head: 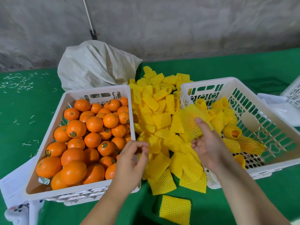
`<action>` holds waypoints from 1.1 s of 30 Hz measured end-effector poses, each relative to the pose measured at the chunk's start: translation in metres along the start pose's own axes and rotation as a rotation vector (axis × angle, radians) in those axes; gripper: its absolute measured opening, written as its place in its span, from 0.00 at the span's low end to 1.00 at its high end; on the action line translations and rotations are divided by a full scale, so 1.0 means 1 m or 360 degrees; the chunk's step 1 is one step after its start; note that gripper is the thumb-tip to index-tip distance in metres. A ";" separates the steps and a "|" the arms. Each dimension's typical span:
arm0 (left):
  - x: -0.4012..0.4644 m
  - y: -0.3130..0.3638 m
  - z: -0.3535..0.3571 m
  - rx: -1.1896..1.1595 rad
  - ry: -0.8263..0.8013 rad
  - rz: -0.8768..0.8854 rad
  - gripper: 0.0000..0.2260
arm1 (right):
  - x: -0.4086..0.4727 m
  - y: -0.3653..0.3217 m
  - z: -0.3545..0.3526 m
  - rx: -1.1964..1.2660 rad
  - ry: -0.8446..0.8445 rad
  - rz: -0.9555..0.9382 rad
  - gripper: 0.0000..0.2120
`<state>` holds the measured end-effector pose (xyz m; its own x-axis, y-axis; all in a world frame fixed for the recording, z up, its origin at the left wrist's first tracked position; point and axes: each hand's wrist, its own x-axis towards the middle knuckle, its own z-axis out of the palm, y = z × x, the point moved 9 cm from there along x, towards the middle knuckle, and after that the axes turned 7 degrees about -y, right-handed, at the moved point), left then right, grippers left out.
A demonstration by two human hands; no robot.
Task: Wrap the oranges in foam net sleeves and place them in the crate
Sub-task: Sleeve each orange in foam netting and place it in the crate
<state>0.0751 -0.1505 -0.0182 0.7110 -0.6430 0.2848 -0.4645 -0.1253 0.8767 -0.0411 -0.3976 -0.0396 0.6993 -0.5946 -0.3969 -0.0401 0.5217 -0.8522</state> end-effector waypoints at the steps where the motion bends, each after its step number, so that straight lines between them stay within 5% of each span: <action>1: 0.005 -0.008 -0.013 0.0094 0.0051 -0.0054 0.07 | 0.010 -0.011 -0.022 0.0027 0.0119 0.0019 0.34; 3: 0.020 -0.036 -0.039 0.0537 0.0039 -0.0280 0.11 | 0.026 -0.034 -0.059 -0.0006 0.0319 -0.0041 0.39; 6: 0.019 -0.099 -0.057 0.1378 -0.0522 -0.0935 0.23 | 0.043 -0.051 -0.087 -0.0559 0.0561 -0.0201 0.45; 9: 0.007 -0.127 -0.053 0.1533 -0.0892 -0.1106 0.23 | 0.049 -0.038 -0.068 -0.1292 0.0481 -0.0335 0.49; 13: 0.007 -0.117 -0.033 0.1578 -0.1153 -0.1001 0.26 | 0.037 -0.007 0.000 -0.2733 0.0161 -0.0925 0.27; 16: -0.005 -0.112 -0.027 0.1719 -0.1424 -0.1024 0.32 | 0.041 0.069 0.023 -0.2606 -0.0551 -0.0418 0.11; 19: -0.013 -0.102 -0.037 0.1601 -0.1551 -0.1131 0.28 | 0.036 0.111 0.041 -0.2444 -0.0804 -0.0191 0.07; 26: -0.005 -0.078 -0.049 0.1604 -0.1420 -0.0941 0.17 | 0.048 0.123 0.071 -0.2356 -0.0757 0.0052 0.31; 30: -0.003 -0.073 -0.059 0.1386 -0.1006 -0.0893 0.28 | 0.057 0.111 0.064 -0.2108 -0.0463 -0.0111 0.16; 33: 0.001 -0.059 -0.068 0.0990 -0.0531 -0.0791 0.29 | 0.060 0.126 0.060 -0.1743 -0.0443 0.0206 0.14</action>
<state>0.1394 -0.0923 -0.0427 0.7614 -0.5800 -0.2896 -0.4148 -0.7791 0.4700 0.0388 -0.3312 -0.1500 0.7731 -0.3475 -0.5306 -0.6302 -0.3270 -0.7042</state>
